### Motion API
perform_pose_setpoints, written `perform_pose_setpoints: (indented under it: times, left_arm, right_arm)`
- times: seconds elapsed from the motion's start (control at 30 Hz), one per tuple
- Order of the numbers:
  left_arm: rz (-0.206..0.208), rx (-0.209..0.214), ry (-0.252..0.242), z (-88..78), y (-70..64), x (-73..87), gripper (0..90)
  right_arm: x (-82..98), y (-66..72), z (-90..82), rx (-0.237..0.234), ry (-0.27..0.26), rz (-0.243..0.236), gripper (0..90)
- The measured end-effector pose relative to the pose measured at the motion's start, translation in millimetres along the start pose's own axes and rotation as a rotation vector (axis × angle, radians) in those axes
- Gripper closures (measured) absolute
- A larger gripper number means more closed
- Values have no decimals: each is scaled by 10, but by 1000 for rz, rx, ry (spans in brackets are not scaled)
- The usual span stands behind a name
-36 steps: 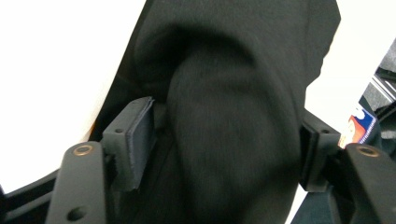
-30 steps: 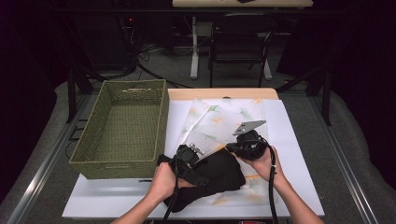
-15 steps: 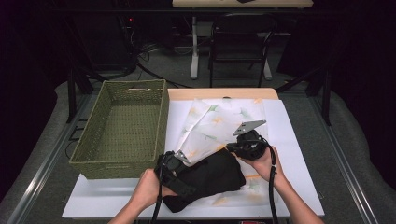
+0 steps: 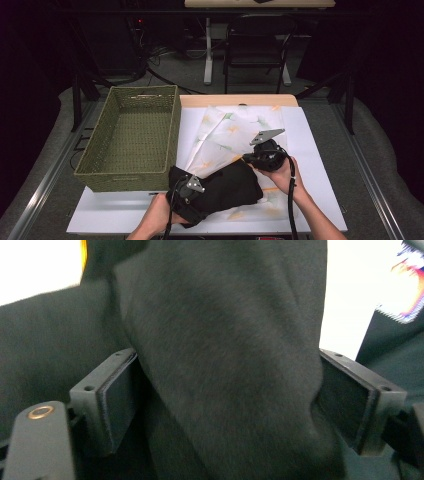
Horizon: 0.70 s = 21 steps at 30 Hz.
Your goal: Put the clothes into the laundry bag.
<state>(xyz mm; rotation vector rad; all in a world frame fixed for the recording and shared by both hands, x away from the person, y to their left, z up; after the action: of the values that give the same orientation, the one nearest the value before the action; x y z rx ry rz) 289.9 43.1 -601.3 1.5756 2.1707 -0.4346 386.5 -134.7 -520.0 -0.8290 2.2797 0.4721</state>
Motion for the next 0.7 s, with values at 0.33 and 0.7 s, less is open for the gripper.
perform_pose_setpoints:
  times: [0.33,0.7]
  left_arm:
    - [16,-49,-45,107,33,-19,372]
    - [-39,-61,-83,75,6,-45,589]
  right_arm:
    - [8,8,12,-3,4,3,895]
    - [-1,28,0,-8,0,12,895]
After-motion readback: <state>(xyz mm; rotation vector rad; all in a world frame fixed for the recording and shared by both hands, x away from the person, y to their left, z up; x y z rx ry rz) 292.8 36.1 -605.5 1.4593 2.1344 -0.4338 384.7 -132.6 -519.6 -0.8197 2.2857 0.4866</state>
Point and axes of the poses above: each handheld gripper's, and its own axes: z roughly forward along the jaws, x roughly out of its underside, y roughly to its left, the point moved 9 cm from there along z, roughly forward along the jaws, and after that the axes turned 9 degrees about z, right-handed, at the moved point
